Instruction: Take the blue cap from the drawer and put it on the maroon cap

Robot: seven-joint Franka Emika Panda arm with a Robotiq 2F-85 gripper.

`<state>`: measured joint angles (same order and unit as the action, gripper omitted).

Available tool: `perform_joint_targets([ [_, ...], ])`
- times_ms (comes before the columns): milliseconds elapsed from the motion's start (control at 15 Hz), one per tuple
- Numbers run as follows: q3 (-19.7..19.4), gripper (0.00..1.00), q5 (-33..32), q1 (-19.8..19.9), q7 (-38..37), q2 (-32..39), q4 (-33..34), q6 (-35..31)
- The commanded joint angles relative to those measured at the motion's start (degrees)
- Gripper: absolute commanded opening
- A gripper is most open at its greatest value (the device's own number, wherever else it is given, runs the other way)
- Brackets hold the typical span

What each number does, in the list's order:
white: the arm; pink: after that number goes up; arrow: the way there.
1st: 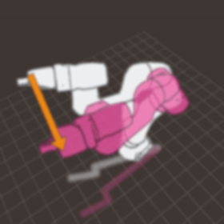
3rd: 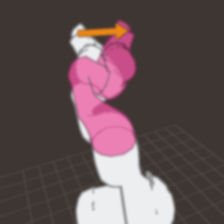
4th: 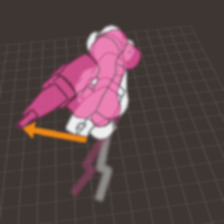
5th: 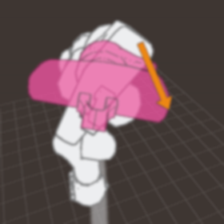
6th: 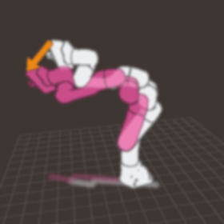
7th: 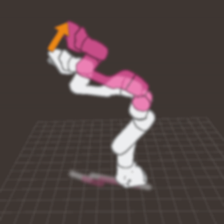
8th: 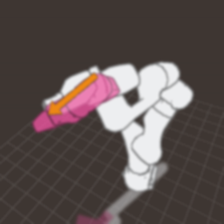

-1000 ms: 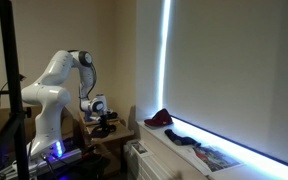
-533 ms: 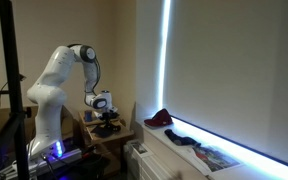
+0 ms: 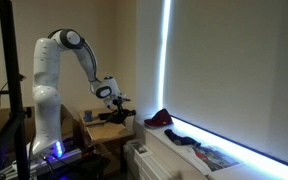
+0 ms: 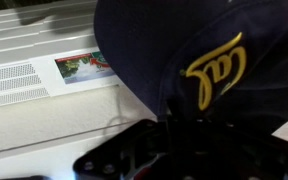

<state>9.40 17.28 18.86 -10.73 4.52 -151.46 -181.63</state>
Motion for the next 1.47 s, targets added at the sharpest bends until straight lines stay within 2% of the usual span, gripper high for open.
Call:
perform_joint_targets([
  [0, 0.3, 0.04, 0.0, 0.4, 0.0, -1.2, -0.5, 0.2],
  [67, 0.6, 0.04, 0.0, 0.4, 0.0, -1.7, -0.9, 0.2],
  [133, -1.2, 0.01, -2.8, 0.5, -0.4, -0.3, -1.1, -3.0],
  [200, -7.7, 0.01, -3.6, -3.2, 0.8, 1.7, 0.4, -7.9],
  [267, -5.9, 0.01, -4.2, 1.1, 1.2, 2.8, 2.9, -9.8],
  [467, -11.0, 0.01, -3.6, 3.1, 1.8, 5.0, 10.9, -12.5],
  [600, -13.4, 0.01, -2.2, 4.0, 0.0, 9.3, 18.8, -13.4],
  [733, -15.3, 0.01, 1.1, 3.2, -3.2, 13.2, 25.8, -10.8],
  [800, -14.7, 0.04, -1.2, 3.6, -1.1, 7.8, 18.9, -11.4],
  [933, -15.3, 0.04, -0.3, 3.6, -2.6, 11.4, 23.7, -11.3],
  [1067, -15.3, 0.01, -0.1, 3.4, -3.2, 13.1, 25.1, -11.3],
  [1133, -18.2, 0.01, 0.9, 0.5, -4.1, 14.9, 25.6, -13.0],
  [1267, -19.3, 0.01, 3.5, -1.2, -7.1, 20.4, 29.9, -15.6],
  [1400, -22.0, 0.01, 7.5, -5.0, -9.5, 27.2, 36.9, -15.9],
])
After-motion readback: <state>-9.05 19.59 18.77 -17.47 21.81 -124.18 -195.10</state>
